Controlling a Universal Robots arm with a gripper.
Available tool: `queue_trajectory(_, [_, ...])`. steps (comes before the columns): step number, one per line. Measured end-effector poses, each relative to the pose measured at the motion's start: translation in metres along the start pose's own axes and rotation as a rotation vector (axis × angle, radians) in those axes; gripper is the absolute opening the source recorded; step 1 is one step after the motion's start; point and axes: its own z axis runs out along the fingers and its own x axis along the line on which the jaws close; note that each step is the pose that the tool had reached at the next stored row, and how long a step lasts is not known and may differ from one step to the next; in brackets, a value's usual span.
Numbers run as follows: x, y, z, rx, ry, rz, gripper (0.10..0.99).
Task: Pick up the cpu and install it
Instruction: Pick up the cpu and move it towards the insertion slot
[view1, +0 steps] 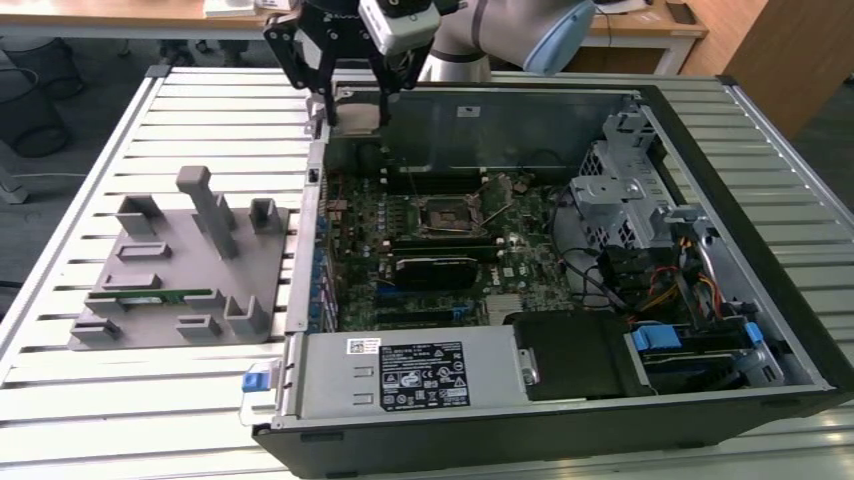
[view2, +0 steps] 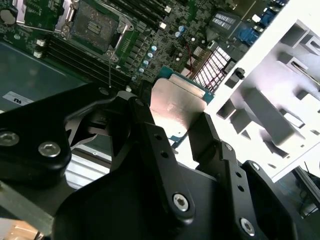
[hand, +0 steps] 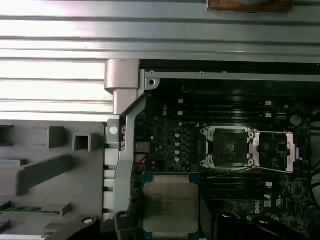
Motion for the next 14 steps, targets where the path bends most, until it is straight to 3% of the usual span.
queue_trajectory(14, [-0.0219,0.0084,0.0015,0.000,0.0000,0.000,0.541])
